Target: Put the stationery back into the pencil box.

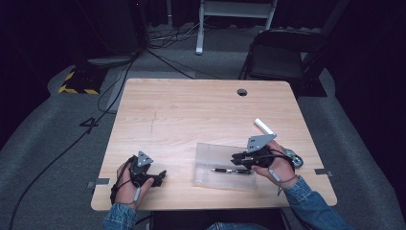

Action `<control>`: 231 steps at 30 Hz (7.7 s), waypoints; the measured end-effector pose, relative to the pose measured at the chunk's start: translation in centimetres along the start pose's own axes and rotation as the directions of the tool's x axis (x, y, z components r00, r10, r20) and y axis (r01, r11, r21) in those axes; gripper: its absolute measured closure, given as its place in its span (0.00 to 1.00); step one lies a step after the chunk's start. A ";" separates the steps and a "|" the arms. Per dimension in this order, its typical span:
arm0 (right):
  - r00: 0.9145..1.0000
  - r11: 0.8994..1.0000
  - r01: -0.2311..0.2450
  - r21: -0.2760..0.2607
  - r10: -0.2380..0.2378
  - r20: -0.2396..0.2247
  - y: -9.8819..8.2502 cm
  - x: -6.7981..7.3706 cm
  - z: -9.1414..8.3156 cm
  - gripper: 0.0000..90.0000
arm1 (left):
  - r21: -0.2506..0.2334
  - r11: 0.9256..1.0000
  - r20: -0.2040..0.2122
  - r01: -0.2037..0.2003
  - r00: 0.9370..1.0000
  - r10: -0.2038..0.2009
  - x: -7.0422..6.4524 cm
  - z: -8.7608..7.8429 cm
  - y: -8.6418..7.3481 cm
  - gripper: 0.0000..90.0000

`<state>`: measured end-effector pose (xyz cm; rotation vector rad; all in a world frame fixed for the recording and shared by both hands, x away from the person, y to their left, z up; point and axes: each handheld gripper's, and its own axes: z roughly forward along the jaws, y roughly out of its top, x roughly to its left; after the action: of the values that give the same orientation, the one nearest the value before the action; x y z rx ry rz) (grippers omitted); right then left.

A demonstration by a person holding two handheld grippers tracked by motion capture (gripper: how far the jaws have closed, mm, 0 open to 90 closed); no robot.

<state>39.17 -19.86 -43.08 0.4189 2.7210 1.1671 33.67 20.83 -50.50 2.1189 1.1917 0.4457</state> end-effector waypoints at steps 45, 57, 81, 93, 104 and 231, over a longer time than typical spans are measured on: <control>0.744 0.835 -0.549 -0.025 0.502 0.442 -11.0 -7.4 -8.3 0.40 | 0.002 1.000 -0.008 0.005 1.000 -0.005 0.0 0.4 0.4 0.12; 0.717 0.809 -0.587 0.008 0.516 0.469 -12.5 -8.2 -7.6 0.35 | 0.000 1.000 -0.007 0.005 1.000 -0.005 0.0 0.4 0.4 0.12; 0.711 0.781 -0.616 0.101 0.497 0.497 -13.4 -8.4 -7.3 0.53 | -0.001 1.000 -0.005 0.005 1.000 -0.005 0.0 0.4 0.4 0.12; 0.692 0.769 -0.632 0.094 0.505 0.515 -13.2 -8.2 -7.3 0.58 | -0.001 1.000 -0.005 0.005 1.000 -0.005 0.0 0.4 0.4 0.12; 0.672 0.743 -0.666 0.072 0.555 0.490 -13.0 -8.1 -7.7 0.58 | -0.002 1.000 -0.003 0.010 1.000 -0.010 0.0 0.4 0.4 0.12; 0.999 0.962 -0.003 0.274 0.017 -0.049 -2.2 2.5 2.3 0.58 | 0.000 1.000 0.001 -0.004 1.000 0.004 -0.1 0.1 0.0 0.12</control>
<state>36.90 -18.98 -46.33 0.4426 2.9385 0.8129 33.67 20.68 -50.52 2.1217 1.1870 0.4460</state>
